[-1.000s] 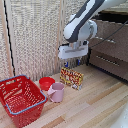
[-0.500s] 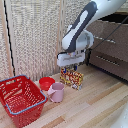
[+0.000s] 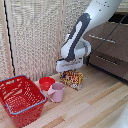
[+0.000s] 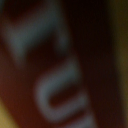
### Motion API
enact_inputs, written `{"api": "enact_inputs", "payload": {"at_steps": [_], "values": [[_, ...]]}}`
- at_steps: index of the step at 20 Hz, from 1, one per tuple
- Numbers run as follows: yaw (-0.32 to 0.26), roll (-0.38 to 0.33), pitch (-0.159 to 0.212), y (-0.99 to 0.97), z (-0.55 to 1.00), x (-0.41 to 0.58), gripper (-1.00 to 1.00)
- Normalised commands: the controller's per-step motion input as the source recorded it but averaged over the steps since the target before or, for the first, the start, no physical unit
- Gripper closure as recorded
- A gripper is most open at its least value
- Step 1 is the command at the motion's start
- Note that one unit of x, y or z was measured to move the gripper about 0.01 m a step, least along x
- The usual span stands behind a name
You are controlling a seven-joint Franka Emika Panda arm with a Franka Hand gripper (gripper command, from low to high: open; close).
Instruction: Shift your gripper thoughtfully near the cereal snack bar. Tenderly grip the snack bar with your precision device. Carefully hover the precision device above the first drawer installation and invite the snack bar to descend into the first drawer installation.
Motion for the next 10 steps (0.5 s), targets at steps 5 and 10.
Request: {"api": "enact_inputs", "payload": {"at_steps": [5,10], "values": [[-0.14,-0.023,-0.004,0.09,0.03,-0.022,1.0],[-0.168,-0.03,0.023,0.12,0.16,-0.006,1.0]]}}
